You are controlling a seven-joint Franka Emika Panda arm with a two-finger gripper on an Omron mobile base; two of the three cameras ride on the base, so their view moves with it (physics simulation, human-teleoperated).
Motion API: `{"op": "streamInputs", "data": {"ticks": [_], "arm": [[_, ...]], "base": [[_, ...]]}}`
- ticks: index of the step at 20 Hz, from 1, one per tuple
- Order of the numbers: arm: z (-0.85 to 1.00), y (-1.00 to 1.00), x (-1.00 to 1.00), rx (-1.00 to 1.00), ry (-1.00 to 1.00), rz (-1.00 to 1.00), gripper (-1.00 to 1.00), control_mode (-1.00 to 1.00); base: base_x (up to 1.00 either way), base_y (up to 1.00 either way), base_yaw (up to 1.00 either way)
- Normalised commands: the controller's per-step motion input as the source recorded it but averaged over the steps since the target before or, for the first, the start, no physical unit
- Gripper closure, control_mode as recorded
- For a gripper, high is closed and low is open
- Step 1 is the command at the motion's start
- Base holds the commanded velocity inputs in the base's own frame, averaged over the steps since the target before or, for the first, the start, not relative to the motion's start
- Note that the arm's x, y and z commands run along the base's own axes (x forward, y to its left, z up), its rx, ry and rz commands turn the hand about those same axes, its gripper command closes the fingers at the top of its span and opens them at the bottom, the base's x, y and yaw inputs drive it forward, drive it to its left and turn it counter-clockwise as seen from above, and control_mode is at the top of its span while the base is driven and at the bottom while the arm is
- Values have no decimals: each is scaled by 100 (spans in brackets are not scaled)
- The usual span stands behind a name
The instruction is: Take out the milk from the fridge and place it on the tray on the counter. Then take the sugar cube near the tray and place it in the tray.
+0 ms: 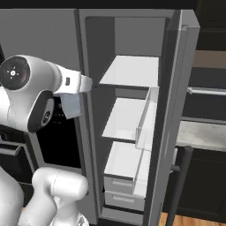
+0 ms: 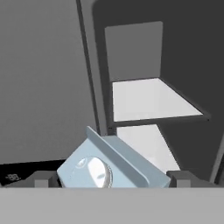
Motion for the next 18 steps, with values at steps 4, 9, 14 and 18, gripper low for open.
{"op": "streamInputs", "data": {"ticks": [4,9,14,18], "arm": [[-10,58,-63,6,16,0,100,-100],[5,41,-50,5,2,0,100,100],[0,0,0,0,0,0,100,100],[0,0,0,0,0,0,100,100]], "base": [[0,0,0],[-20,8,1],[-100,62,2],[-100,37,0]]}}
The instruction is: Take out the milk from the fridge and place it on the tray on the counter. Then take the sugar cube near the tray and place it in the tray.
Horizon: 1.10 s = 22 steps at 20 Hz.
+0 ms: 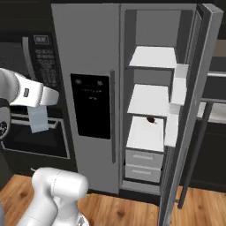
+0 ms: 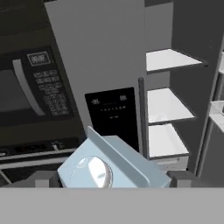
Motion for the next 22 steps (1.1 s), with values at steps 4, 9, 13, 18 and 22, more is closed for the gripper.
{"op": "streamInputs", "data": {"ticks": [4,9,13,18,22], "arm": [[0,0,0,0,0,0,100,100],[0,0,0,0,0,0,100,100],[0,0,0,0,0,0,100,100],[0,0,0,0,0,0,100,100],[0,0,0,0,0,0,100,100]], "base": [[-100,-11,-6],[-30,-48,-65],[0,-16,-95],[0,0,-100],[0,-7,-98]]}}
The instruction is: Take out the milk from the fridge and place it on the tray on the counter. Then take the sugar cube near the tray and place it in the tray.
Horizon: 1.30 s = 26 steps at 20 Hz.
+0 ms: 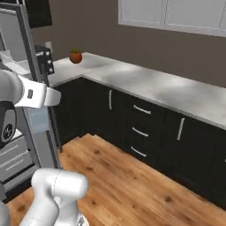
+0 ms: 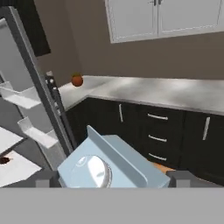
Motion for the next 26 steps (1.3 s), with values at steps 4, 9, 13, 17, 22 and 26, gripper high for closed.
{"op": "streamInputs", "data": {"ticks": [4,9,13,17,22,26], "arm": [[0,0,0,0,0,0,100,100],[0,0,0,0,0,0,100,100],[0,0,0,0,0,0,100,100],[0,0,0,0,0,0,100,100],[0,0,0,0,0,0,100,100],[0,0,0,0,0,0,100,100]], "base": [[0,-21,-95],[0,-35,-92],[0,-72,-81],[4,-100,-66],[59,-99,-45],[100,-100,4]]}}
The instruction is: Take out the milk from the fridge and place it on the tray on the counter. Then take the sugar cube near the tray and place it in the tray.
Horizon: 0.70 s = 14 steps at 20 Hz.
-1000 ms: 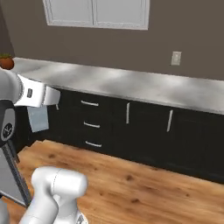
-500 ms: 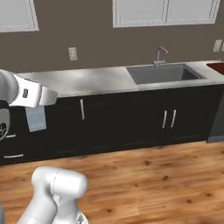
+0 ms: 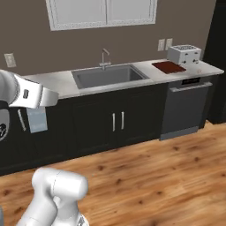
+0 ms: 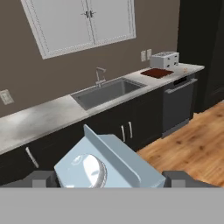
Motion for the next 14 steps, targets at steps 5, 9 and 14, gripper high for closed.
{"op": "streamInputs", "data": {"ticks": [5,9,14], "arm": [[0,0,0,0,0,0,100,100],[0,0,0,0,0,0,100,100],[0,0,0,0,0,0,100,100]], "base": [[100,-100,19],[100,-100,25],[100,-100,23]]}}
